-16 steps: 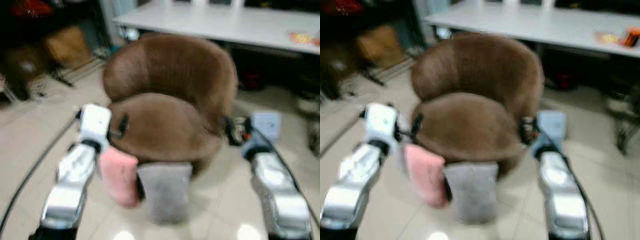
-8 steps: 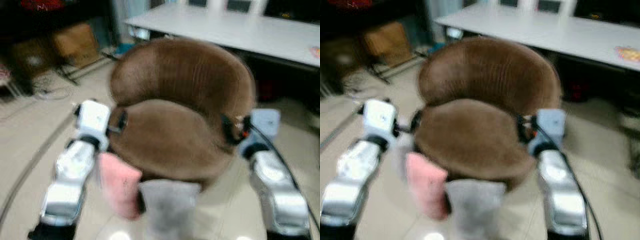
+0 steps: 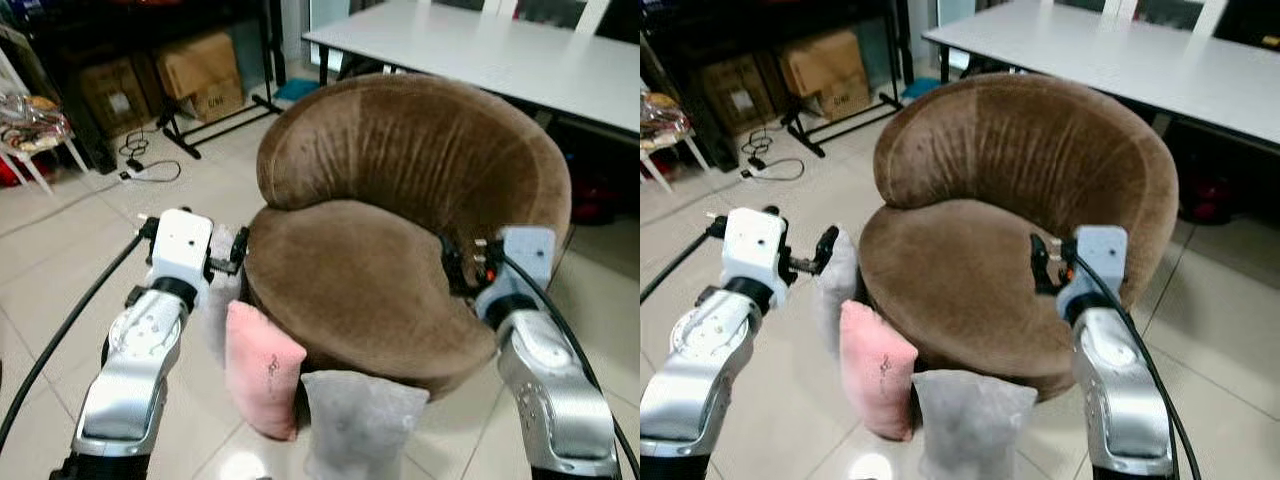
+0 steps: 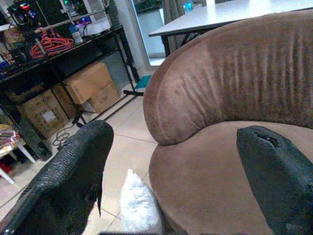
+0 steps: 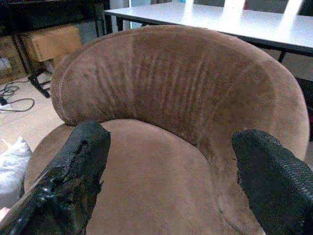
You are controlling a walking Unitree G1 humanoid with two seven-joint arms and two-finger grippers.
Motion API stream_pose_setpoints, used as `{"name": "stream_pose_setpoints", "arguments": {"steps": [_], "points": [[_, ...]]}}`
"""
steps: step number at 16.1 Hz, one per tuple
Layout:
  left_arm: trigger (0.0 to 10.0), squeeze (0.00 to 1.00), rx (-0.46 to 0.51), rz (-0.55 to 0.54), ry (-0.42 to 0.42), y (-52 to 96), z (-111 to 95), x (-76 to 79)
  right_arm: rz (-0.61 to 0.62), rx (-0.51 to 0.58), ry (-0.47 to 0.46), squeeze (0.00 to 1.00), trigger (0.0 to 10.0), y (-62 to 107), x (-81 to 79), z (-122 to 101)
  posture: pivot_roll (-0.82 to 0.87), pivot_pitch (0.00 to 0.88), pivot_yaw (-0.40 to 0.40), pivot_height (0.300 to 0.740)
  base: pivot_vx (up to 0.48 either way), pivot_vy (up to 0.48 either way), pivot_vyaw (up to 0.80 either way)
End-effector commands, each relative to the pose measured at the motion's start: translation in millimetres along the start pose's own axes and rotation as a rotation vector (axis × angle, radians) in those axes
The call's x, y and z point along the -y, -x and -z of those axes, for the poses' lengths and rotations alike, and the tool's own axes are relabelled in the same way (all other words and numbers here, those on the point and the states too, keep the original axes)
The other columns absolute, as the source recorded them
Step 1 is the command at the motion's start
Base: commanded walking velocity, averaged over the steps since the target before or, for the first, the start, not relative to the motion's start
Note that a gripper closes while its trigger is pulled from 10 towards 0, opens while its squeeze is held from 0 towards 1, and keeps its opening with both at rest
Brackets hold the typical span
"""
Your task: Move the pillow to the sofa from floor
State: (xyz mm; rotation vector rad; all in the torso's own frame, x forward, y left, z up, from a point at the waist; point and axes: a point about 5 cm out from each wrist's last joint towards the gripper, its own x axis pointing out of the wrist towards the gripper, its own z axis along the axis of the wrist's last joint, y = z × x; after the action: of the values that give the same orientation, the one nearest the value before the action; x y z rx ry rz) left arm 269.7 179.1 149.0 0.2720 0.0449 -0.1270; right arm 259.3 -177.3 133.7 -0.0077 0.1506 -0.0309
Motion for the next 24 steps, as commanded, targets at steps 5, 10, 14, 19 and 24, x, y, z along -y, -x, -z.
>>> {"name": "stream_pose_setpoints", "arguments": {"steps": [5, 10, 14, 19, 24], "points": [[10.0, 0.0, 0.019, -0.017, -0.035, 3.8, 0.7, -3.8, 0.01, 0.029, -0.022, 0.0, 10.0, 3.6, 1.8, -4.2, -0.06, 0.0, 0.022, 0.65, 0.0, 0.0, 0.0], [10.0, 0.0, 0.043, -0.045, -0.038, 6.6, -0.3, -3.8, 0.017, 0.006, -0.004, 0.0, 10.0, 3.7, 2.7, -1.2, -0.06, 0.0, 0.016, 0.6, 0.0, 0.0, 0.0], [10.0, 0.0, 0.07, -0.037, -0.035, 5.1, 0.0, -5.0, 0.025, -0.01, 0.001, 0.0, 10.0, 3.2, 2.8, 0.0, -0.06, 0.0, 0.014, 0.565, 0.0, 0.0, 0.0], [10.0, 0.0, 0.07, 0.005, -0.016, 4.7, 0.7, -2.9, 0.004, -0.027, 0.042, 0.0, 10.0, 1.6, 0.9, 1.8, -0.06, 0.0, 0.014, 0.541, 0.104, 0.0, 0.0], [10.0, 0.0, 0.064, 0.013, -0.008, 5.3, 1.3, -2.9, 0.011, -0.028, 0.06, 0.0, 10.0, 1.6, 0.7, 1.1, -0.06, 0.0, 0.015, 0.541, 0.326, 0.0, 0.0]]}}
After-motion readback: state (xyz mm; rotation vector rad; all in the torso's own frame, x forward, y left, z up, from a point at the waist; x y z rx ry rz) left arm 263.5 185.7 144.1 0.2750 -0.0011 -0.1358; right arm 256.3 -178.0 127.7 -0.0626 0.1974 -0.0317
